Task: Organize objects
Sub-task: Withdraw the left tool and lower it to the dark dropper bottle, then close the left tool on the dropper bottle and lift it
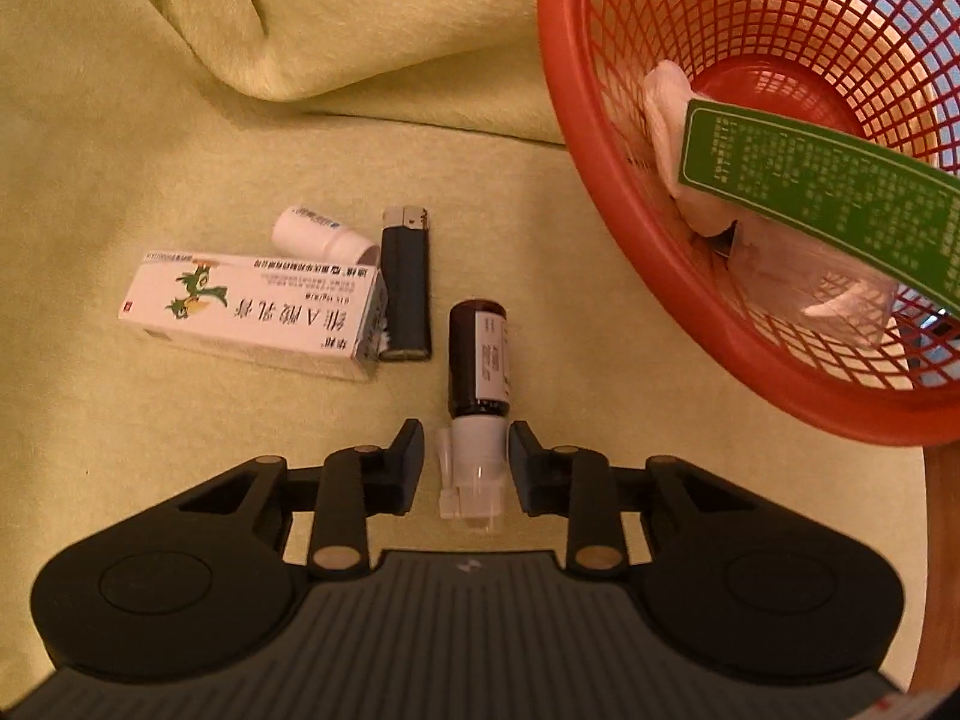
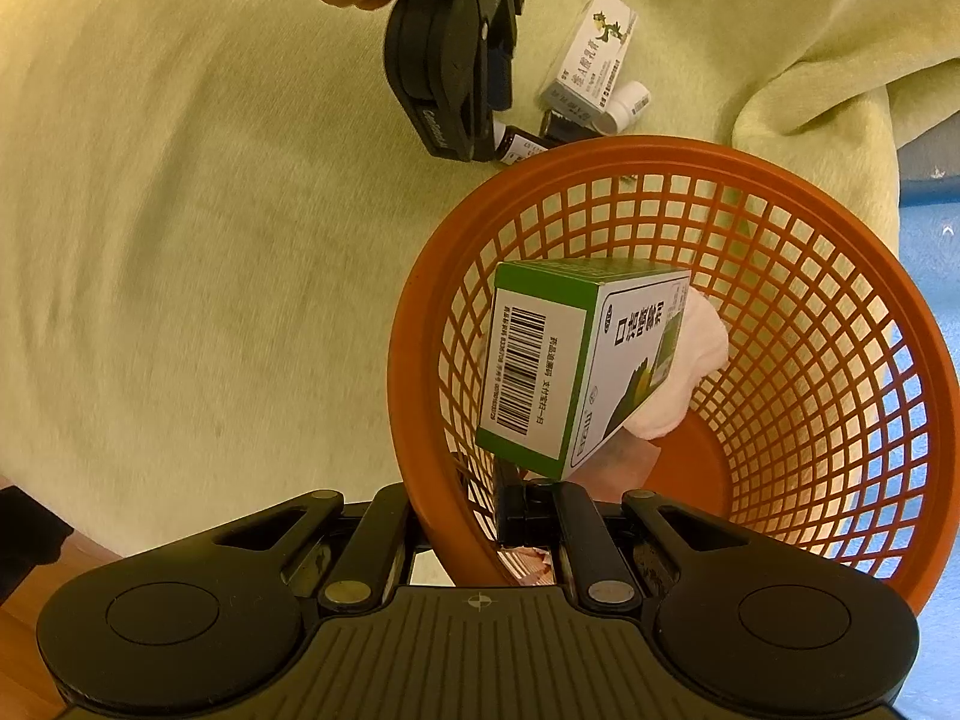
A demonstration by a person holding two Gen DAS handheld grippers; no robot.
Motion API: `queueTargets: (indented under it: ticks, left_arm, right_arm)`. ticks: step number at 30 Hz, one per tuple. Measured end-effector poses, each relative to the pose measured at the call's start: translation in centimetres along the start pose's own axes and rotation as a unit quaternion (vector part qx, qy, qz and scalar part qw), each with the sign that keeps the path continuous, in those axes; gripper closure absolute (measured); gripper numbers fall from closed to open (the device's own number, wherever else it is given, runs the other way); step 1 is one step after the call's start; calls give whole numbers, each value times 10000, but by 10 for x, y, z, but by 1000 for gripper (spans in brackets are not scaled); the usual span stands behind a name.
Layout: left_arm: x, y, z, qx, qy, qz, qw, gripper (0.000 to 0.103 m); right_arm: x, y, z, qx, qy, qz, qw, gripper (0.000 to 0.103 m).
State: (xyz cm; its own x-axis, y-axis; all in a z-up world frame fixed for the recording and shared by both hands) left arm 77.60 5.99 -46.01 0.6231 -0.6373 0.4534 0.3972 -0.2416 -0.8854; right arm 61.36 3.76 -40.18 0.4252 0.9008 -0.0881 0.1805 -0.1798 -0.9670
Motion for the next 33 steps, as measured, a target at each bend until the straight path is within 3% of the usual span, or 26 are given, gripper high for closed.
queueTargets:
  ticks: [12,33]
  left_arm:
    - [5,6,-5,33,131,9,9999,81]
    - [-9,-42,16,87,260,-6,9996,83]
  right_arm:
    - [-1,1,-1,10,14,-10,10000,98]
    - [2,5,-2,-24,-23,57,10000,98]
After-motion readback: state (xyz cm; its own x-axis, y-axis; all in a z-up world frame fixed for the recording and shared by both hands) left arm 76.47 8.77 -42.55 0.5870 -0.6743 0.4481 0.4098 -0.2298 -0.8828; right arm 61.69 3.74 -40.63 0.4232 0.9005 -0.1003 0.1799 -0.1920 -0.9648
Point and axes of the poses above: each gripper's, at about its wrist camera, not at the fingertips, and y roughly the way its jaws point, z to its left, x to its top, the point moved 7 cm from there along y, roughly the way its jaws point, and after that the axes turned 8 degrees about x, right-handed, at the moved point
